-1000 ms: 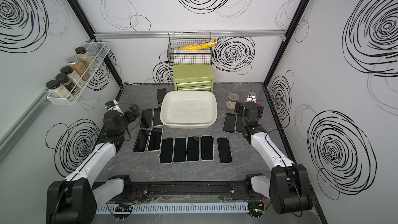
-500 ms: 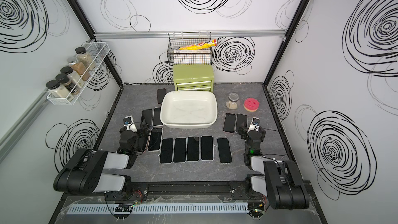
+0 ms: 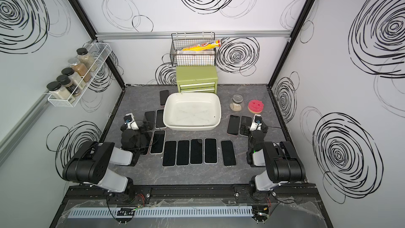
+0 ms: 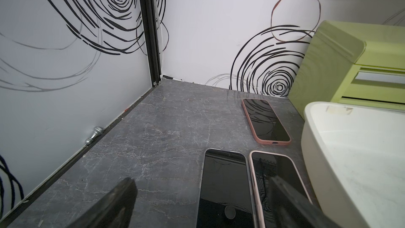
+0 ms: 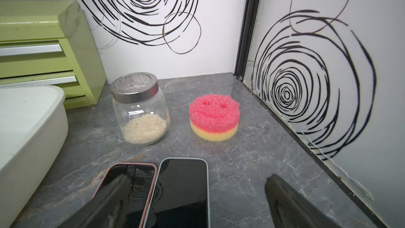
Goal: Take the phone out of the storage box
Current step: Reset both arms
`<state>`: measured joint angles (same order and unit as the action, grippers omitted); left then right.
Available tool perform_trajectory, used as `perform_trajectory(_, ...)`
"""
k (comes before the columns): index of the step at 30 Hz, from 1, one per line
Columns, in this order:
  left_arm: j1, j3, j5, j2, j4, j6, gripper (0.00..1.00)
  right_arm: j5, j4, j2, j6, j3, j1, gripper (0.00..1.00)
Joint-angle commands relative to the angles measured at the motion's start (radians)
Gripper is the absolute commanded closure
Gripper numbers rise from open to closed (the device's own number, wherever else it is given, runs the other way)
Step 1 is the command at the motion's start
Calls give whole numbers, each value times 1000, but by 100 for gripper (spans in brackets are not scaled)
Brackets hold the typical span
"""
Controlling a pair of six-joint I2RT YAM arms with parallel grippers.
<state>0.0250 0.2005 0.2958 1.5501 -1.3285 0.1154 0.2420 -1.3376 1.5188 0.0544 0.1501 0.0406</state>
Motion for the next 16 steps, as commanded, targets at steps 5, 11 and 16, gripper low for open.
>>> perform_trajectory(5,-2,13,10,1,-33,2,1,-11,-69,9,-16,-6,-2,0)
perform_trajectory(11,-2,13,14,4,-37,3,1,-14,-40,4,-17,7,-2,0)
perform_trajectory(16,-2,14,13,3,-37,3,1,-16,-39,3,-17,6,-2,0)
